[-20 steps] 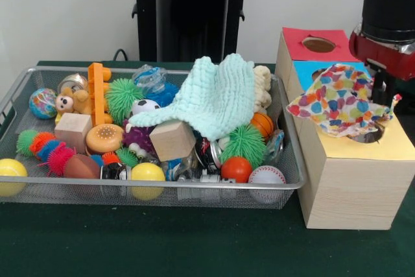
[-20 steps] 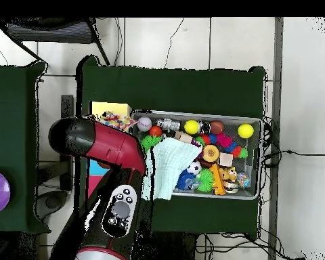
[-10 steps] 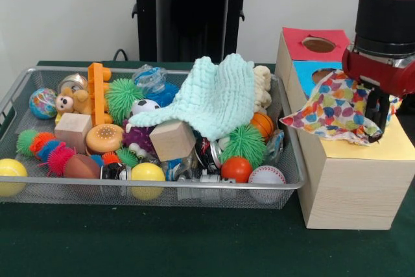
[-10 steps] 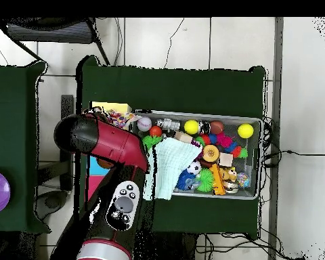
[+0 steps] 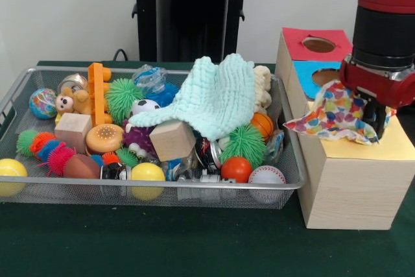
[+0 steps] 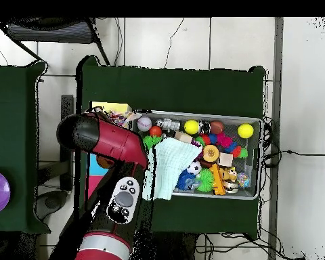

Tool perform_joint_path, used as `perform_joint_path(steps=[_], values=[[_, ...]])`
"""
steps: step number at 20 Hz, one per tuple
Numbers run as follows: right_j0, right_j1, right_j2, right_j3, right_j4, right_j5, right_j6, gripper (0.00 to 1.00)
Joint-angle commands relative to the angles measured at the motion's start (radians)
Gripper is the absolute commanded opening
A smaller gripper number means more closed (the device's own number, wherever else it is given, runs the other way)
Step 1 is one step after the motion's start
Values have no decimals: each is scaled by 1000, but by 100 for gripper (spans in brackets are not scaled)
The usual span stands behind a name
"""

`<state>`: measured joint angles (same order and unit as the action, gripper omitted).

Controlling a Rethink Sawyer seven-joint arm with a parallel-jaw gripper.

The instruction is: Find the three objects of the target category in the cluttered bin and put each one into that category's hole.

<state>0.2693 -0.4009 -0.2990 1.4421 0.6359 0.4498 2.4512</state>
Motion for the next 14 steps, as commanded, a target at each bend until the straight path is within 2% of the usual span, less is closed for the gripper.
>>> perform_joint_path(steps=[1, 6, 11, 14], values=[[-37, 71, 48, -40, 33, -29, 216, 0], [-40, 80, 55, -49, 33, 21, 219, 0], [-97, 91, 150, -27, 34, 68, 143, 0], [-123, 100, 193, -21, 32, 56, 111, 0]])
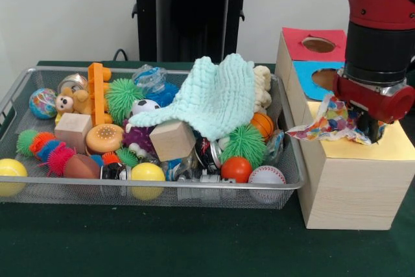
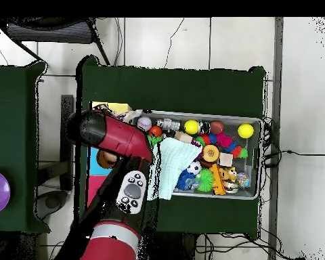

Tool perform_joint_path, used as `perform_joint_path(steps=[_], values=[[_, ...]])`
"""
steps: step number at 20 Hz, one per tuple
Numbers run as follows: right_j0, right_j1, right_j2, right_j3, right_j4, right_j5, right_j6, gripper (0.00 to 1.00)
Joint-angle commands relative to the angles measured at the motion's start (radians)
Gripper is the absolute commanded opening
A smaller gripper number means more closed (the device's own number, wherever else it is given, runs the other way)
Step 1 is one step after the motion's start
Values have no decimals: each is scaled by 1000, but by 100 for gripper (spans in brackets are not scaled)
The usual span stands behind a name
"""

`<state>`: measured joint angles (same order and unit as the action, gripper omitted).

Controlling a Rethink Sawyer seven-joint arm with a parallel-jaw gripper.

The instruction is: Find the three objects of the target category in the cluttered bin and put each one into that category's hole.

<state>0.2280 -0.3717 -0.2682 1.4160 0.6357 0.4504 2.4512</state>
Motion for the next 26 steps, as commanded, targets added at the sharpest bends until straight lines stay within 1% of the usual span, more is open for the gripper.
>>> perform_joint_path(steps=[1, 4, 6, 7, 9, 13, 18, 20, 22, 23, 24, 26], values=[[-89, 74, 170, 1, 27, 60, 103, 0], [-104, 83, 181, -11, 10, 77, 94, 0], [-87, 114, 125, -57, -35, 123, 100, 0], [-64, 143, 60, -95, -84, 178, 98, 0], [-56, 156, 40, -87, -109, 199, 85, 0], [-68, 165, 80, -53, -109, 186, 68, 0], [-70, 170, 95, -62, -106, 189, 84, 0], [-76, 161, 117, -51, -101, 205, 80, 0], [-82, 142, 136, -30, -92, 212, 74, 0], [-90, 123, 154, -13, -90, 213, 52, 0], [-92, 106, 158, 6, -87, 211, 50, 0], [-71, 58, 129, 32, -88, 218, 81, 0]])
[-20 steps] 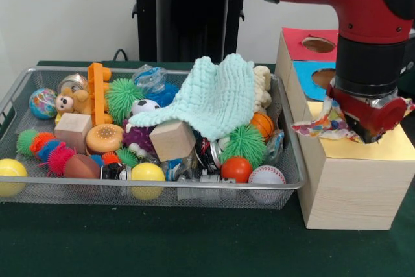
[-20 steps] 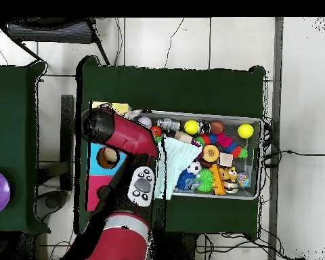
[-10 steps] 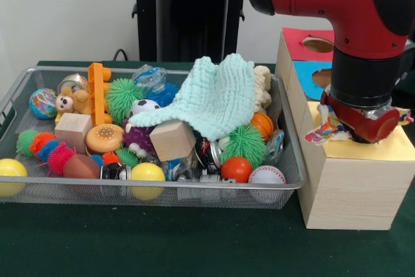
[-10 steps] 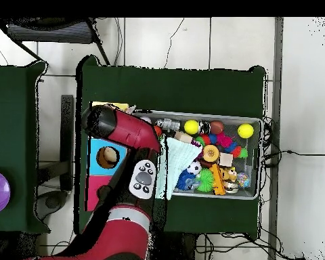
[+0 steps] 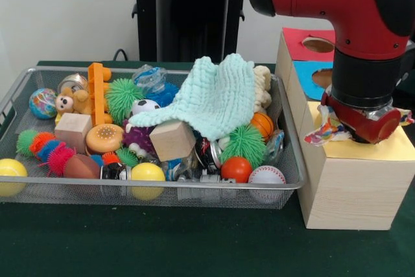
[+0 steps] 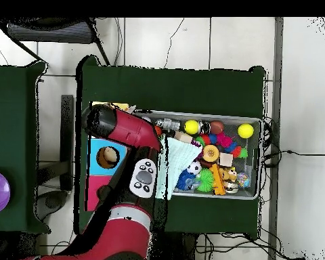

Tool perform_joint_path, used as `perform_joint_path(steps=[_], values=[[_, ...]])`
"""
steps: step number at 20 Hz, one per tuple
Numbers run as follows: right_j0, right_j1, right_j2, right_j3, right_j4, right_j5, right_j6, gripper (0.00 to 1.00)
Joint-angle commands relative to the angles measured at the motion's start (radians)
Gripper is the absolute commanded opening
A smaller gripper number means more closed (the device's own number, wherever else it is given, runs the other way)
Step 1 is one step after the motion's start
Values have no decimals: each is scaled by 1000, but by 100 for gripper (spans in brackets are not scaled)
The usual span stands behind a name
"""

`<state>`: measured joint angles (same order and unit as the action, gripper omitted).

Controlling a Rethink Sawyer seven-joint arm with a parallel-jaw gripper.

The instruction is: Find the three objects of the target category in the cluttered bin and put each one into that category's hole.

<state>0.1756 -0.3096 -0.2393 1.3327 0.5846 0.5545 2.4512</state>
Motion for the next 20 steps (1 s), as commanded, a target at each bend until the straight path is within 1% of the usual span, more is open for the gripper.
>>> perform_joint_path(steps=[1, 3, 5, 7, 12, 17, 20], values=[[0, -36, 75, 127, -37, 114, 105, 0], [10, -97, 50, 154, -38, 138, 118, 0], [21, -141, 19, 164, -48, 163, 128, 0], [22, -169, 16, 184, -47, 165, 126, 0], [23, -193, 29, 221, -45, 128, 115, 0], [22, -208, 43, 265, -41, 53, 111, 0], [25, -206, 45, 261, -42, 48, 117, 0]])
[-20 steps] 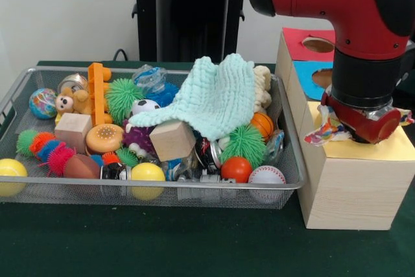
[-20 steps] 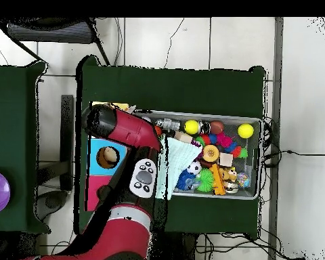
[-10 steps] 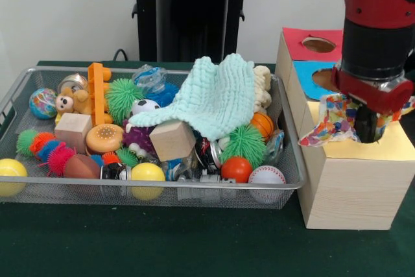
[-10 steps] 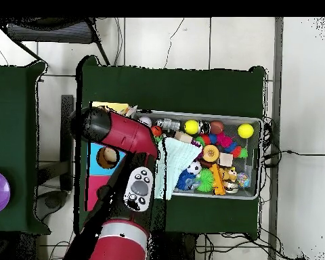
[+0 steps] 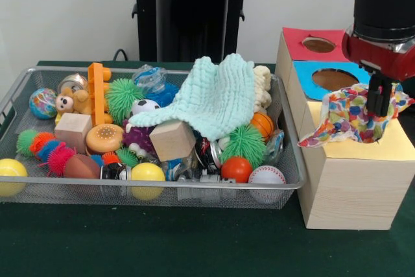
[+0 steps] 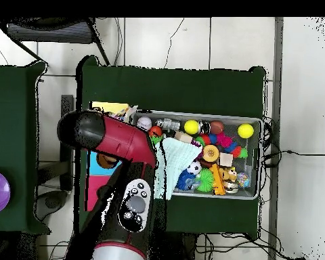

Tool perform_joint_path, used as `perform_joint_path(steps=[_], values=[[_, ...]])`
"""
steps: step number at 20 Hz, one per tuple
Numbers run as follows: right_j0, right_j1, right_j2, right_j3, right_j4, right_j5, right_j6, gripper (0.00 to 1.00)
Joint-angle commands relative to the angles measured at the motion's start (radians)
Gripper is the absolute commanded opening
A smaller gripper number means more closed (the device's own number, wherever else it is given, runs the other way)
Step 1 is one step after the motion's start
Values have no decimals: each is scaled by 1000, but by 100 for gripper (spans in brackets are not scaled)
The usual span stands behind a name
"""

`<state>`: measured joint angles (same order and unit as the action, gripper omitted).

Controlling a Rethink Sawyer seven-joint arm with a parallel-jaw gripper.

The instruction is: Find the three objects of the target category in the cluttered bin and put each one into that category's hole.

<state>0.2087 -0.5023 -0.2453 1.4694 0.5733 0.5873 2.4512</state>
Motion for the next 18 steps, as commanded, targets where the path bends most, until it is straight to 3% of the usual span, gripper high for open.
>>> perform_joint_path(steps=[1, 7, 11, 18], values=[[-2, -17, 46, 130, -33, 9, 123, 0], [13, -50, -20, 141, -61, 13, 139, 0], [16, -61, -84, 100, -88, 48, 139, 0], [-13, -53, -85, 53, -111, 97, 125, 0]])
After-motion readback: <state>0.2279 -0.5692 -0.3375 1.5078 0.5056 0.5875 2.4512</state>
